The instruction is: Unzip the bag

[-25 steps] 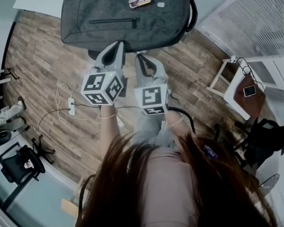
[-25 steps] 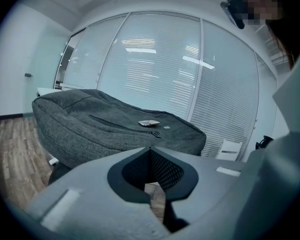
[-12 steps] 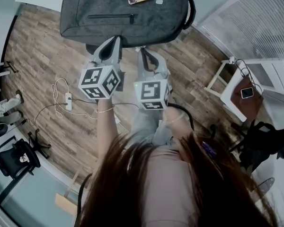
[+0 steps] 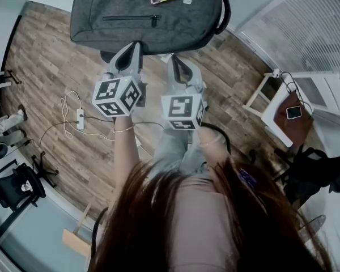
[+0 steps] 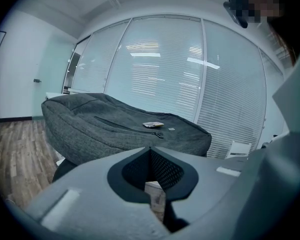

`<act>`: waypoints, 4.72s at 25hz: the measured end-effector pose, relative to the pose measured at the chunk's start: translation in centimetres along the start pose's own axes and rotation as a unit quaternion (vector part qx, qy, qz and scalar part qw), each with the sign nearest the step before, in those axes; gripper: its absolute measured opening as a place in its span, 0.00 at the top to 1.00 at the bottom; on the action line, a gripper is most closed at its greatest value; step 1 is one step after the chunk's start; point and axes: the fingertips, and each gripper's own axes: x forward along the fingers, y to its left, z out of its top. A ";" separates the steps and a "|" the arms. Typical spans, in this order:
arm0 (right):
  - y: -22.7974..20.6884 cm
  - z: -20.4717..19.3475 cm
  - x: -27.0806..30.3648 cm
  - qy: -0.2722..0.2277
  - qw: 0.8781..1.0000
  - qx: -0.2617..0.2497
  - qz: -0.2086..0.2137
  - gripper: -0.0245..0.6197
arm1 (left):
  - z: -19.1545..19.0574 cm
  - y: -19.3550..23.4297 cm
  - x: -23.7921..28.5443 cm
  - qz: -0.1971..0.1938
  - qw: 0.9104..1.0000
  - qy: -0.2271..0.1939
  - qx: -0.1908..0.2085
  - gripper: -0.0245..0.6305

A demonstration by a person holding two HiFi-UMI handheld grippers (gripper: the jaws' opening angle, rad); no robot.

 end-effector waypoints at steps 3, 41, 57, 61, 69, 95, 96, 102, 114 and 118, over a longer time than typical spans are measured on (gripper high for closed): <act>-0.4 -0.1 -0.2 0.004 1.000 -0.001 -0.003 0.95 | 0.0 0.0 0.0 0.005 1.000 -0.003 -0.002 0.95; -6.7 -0.1 -1.3 0.017 0.998 -0.067 0.009 0.95 | -0.2 -0.2 -0.1 0.052 0.998 -0.007 0.041 0.95; -10.2 0.6 -1.2 0.025 0.995 -0.088 -0.040 0.95 | -0.2 -0.4 -0.2 0.061 0.996 -0.005 0.071 0.95; -10.9 0.7 -1.2 0.026 0.995 -0.084 -0.043 0.95 | -0.2 -0.4 -0.2 0.063 0.995 -0.008 0.071 0.95; -12.5 1.2 -1.1 0.025 0.994 -0.092 -0.048 0.94 | -0.1 -0.4 -0.3 0.068 0.995 -0.018 0.071 0.95; -14.5 2.1 -0.9 0.063 0.987 -0.139 -0.042 0.94 | -0.2 -0.5 -0.3 0.065 0.995 -0.022 0.075 0.95; -14.5 2.2 -0.9 0.065 0.987 -0.142 -0.042 0.94 | -0.2 -0.5 -0.3 0.065 0.995 -0.023 0.075 0.95; -14.8 2.2 -0.6 0.080 0.984 -0.157 -0.035 0.94 | -0.3 -0.4 -0.3 0.062 0.995 -0.026 0.073 0.95; -15.9 2.2 0.2 0.102 0.979 -0.173 -0.032 0.94 | -0.3 -0.5 -0.4 0.053 0.996 -0.029 0.068 0.95; -16.3 2.2 0.5 0.109 0.978 -0.177 -0.029 0.94 | -0.3 -0.5 -0.3 0.048 0.996 -0.030 0.068 0.95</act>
